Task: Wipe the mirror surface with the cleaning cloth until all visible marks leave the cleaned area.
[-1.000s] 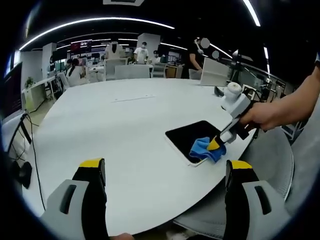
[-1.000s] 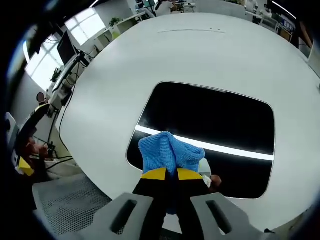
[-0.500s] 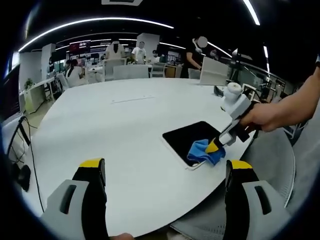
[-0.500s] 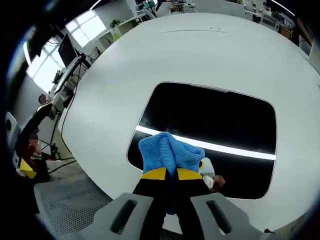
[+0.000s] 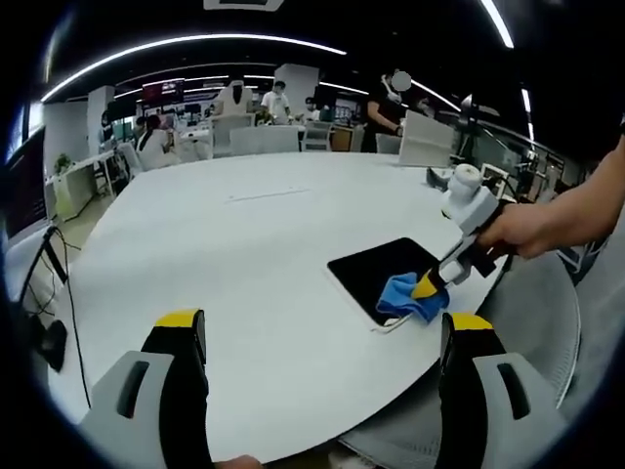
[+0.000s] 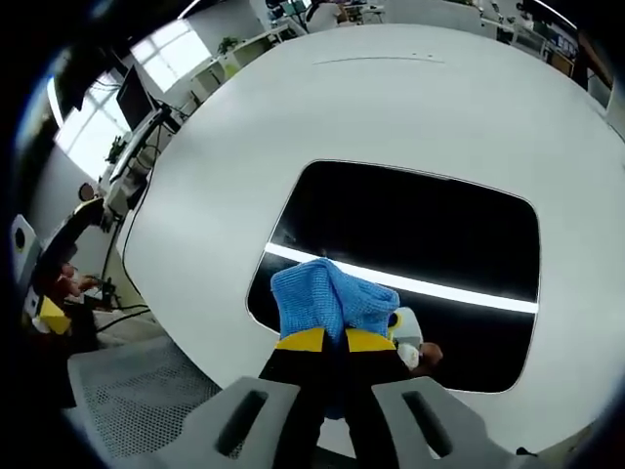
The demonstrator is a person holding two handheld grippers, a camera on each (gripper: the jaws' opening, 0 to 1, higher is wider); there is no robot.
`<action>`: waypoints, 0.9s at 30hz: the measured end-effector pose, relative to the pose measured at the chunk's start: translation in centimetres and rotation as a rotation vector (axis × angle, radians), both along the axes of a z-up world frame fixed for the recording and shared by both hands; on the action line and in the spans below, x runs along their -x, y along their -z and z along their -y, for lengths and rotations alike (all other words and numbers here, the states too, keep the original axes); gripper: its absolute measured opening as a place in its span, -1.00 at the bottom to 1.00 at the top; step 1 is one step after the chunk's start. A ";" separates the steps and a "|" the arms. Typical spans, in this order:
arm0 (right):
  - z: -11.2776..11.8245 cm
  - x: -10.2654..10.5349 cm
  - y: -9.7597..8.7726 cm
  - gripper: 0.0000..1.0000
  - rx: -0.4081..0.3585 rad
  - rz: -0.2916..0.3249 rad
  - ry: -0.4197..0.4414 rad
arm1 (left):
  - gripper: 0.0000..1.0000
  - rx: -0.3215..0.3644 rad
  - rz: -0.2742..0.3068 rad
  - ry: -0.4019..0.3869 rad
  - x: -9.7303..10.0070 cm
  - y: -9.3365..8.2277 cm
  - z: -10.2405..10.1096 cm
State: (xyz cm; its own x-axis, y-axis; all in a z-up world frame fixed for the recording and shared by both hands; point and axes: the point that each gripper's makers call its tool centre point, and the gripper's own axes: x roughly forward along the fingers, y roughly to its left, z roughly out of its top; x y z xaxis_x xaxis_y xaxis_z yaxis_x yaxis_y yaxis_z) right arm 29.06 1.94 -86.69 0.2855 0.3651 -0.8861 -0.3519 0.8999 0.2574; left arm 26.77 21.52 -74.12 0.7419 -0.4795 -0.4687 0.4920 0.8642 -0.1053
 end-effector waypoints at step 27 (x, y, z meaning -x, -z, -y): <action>3.6 0.2 0.0 -1.00 0.009 0.004 0.062 | 0.98 0.008 0.019 0.004 -0.3 -0.2 0.4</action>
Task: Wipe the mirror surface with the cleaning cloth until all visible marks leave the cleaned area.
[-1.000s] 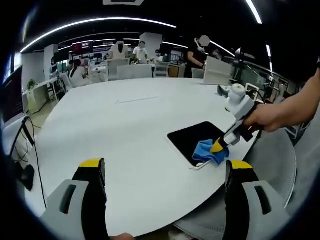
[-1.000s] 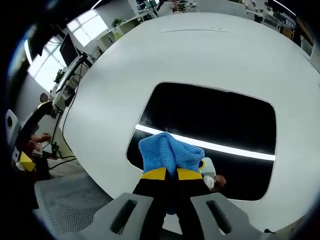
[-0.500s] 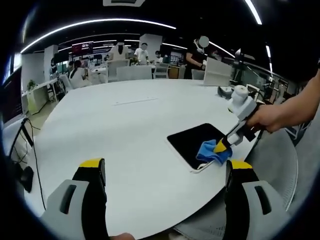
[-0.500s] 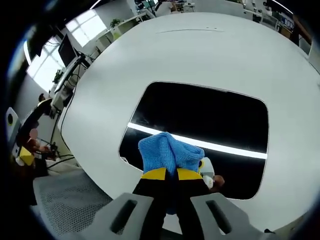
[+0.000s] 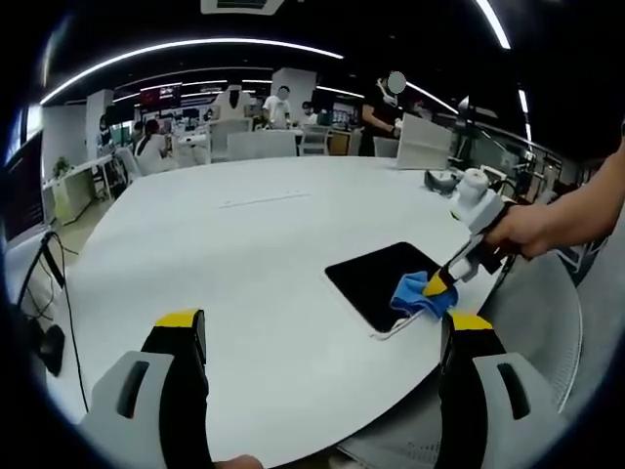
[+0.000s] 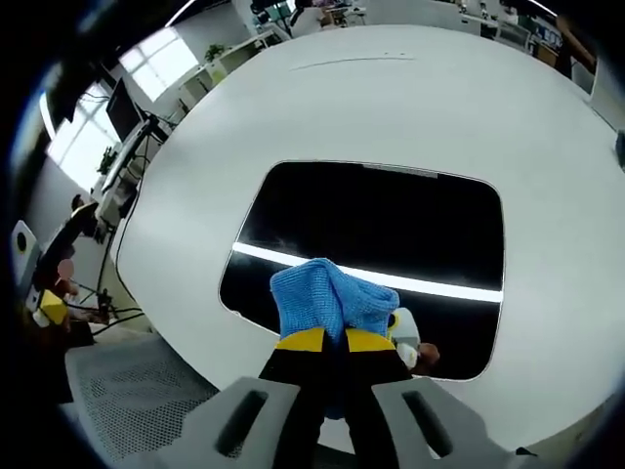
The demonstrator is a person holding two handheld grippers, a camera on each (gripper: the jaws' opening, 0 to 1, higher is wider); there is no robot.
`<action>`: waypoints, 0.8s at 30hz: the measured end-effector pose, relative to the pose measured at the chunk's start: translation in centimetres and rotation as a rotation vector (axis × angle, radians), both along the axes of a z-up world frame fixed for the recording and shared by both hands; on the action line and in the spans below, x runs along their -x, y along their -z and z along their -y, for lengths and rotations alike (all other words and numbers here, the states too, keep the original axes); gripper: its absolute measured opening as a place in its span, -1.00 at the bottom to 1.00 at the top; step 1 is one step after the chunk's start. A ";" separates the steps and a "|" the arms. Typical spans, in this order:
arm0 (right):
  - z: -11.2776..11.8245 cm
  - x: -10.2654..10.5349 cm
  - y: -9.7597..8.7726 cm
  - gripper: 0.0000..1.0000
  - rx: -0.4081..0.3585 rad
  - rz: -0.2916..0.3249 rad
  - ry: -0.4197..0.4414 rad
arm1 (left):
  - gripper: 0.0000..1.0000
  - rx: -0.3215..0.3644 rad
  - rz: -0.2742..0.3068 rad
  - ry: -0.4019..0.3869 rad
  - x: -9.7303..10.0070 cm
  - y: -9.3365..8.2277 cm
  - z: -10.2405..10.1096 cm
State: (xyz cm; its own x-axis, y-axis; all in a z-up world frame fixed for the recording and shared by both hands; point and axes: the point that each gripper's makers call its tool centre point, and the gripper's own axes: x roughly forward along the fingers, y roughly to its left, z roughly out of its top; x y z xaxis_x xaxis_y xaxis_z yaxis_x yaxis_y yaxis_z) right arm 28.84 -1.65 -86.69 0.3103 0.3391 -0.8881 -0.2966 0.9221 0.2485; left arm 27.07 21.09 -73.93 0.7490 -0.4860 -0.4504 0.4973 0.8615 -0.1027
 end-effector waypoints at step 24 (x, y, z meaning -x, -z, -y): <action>0.8 -1.3 0.0 -1.00 0.026 0.006 0.005 | 0.98 0.008 -0.011 0.012 -0.3 0.4 0.6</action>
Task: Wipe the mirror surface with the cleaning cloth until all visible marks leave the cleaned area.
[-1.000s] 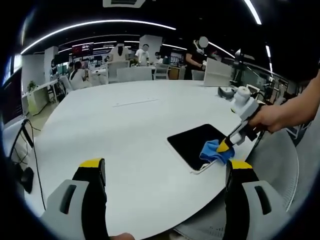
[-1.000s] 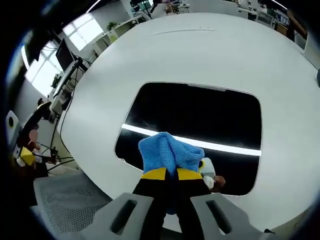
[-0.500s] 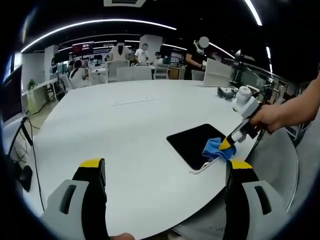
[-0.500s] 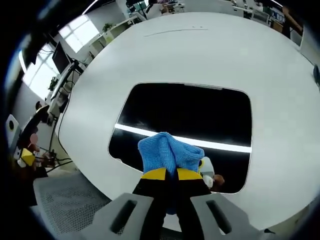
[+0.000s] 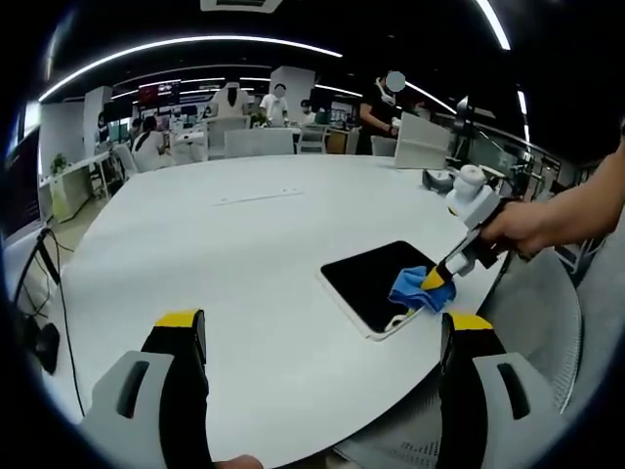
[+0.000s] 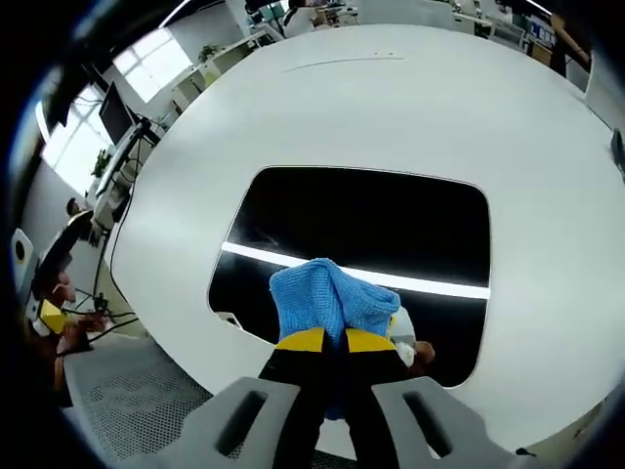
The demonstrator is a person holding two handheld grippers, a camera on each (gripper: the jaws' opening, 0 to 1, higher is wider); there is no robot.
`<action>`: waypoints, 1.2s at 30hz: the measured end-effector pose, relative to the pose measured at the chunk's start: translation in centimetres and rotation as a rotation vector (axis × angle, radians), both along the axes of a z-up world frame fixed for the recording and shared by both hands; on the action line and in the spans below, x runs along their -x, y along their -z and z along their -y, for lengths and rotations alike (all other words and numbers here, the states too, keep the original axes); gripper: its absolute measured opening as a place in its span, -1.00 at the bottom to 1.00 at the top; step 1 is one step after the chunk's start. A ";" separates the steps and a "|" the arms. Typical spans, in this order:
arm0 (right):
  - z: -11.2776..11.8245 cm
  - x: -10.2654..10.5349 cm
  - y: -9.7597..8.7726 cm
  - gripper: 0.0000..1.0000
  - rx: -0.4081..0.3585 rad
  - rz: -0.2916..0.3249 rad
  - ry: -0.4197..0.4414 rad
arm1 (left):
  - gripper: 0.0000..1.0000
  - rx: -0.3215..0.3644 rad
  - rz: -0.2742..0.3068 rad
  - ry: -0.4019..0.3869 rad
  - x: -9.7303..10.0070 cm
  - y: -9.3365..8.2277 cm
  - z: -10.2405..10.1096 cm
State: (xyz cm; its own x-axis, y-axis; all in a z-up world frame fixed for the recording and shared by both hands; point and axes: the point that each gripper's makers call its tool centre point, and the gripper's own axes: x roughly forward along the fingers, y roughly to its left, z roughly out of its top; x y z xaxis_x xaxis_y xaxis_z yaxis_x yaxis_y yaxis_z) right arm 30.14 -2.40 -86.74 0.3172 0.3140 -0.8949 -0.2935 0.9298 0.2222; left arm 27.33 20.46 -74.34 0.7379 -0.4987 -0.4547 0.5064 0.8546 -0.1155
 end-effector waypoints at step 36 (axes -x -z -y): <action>-0.5 -8.3 0.1 -1.00 0.031 0.015 -0.058 | 0.98 -0.015 -0.057 -0.009 -0.1 2.0 -0.5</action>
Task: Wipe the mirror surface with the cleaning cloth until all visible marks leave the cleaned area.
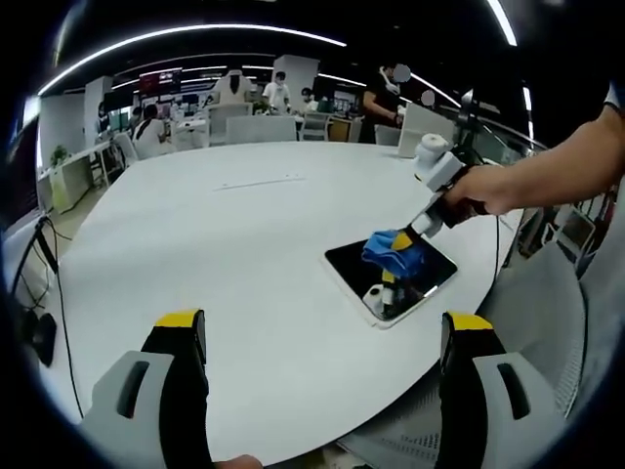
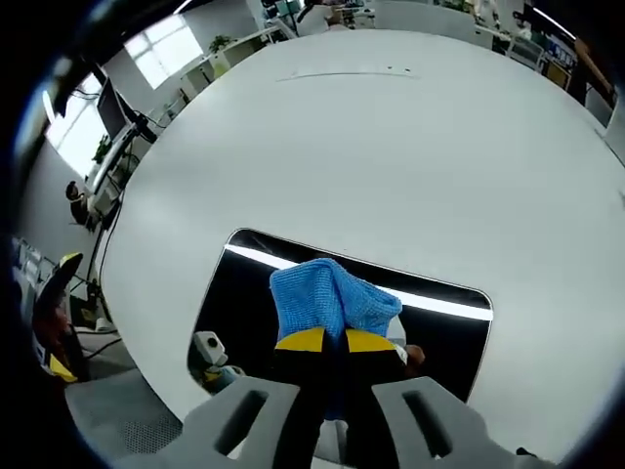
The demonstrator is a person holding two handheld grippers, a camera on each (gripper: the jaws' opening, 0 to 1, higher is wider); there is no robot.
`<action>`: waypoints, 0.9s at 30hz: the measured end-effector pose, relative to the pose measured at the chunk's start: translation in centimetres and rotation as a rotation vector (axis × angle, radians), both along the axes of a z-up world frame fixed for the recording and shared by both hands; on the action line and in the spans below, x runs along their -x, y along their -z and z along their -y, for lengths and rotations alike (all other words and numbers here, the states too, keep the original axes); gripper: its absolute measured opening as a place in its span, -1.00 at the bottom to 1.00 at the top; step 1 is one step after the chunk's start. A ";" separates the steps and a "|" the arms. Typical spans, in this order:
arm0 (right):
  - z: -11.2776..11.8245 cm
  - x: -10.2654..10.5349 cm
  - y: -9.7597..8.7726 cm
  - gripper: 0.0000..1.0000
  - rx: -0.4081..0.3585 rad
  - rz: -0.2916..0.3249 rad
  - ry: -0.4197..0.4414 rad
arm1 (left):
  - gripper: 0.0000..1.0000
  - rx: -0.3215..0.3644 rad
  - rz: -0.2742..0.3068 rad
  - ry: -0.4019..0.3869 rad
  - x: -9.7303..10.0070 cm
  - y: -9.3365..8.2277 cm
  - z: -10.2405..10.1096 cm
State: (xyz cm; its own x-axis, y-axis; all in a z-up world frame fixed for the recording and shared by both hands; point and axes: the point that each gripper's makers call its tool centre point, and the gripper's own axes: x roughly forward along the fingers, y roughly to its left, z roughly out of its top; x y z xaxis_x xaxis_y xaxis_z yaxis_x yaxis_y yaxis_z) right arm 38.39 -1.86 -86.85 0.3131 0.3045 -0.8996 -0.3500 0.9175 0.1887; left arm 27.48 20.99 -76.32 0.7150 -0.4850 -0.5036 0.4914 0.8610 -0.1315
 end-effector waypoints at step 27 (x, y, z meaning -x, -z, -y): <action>-0.3 -3.2 0.0 -1.00 0.023 0.004 -0.044 | 0.98 -0.005 -0.019 -0.004 -0.1 0.5 0.0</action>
State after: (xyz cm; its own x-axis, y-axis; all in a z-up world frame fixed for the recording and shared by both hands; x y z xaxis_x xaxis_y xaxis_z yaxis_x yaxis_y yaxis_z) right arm 41.57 -1.57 -86.87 0.3034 0.2969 -0.9055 -0.3904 0.9055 0.1661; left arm 27.56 20.97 -76.81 0.7075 -0.4795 -0.5191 0.4850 0.8637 -0.1366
